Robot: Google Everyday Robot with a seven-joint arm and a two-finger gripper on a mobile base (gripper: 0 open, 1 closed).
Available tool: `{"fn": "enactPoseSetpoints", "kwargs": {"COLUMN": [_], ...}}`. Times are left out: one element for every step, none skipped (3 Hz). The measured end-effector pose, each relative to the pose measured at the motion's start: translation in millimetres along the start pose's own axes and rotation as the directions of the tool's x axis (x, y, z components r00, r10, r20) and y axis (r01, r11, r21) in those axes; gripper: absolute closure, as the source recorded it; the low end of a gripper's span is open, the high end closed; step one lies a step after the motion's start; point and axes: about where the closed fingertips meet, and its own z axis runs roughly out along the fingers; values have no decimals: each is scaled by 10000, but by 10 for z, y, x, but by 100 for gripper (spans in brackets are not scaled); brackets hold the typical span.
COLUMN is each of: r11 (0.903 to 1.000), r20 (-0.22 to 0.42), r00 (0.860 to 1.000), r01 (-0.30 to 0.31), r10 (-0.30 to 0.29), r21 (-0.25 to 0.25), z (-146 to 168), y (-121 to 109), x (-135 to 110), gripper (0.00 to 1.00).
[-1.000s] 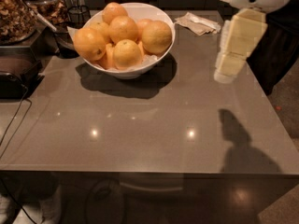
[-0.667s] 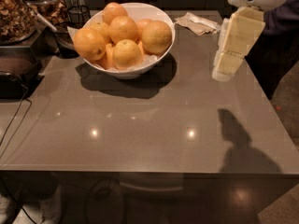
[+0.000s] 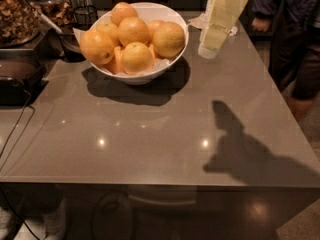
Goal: Pick orange from white bowl
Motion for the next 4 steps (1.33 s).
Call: {"fn": "enactPoseSetpoints", "kwargs": {"r11": [9991, 9982, 9982, 9999], "r20": [395, 722, 724, 1028], "r00": [9983, 9963, 9963, 9947], "r01": [424, 447, 445, -35], "r10": [-425, -474, -473, 24], "r21": [38, 392, 391, 110], "z": [102, 70, 70, 153], "y": [-276, -357, -357, -454], "x": [-380, -490, -490, -556], "gripper": [0, 0, 0, 0]}}
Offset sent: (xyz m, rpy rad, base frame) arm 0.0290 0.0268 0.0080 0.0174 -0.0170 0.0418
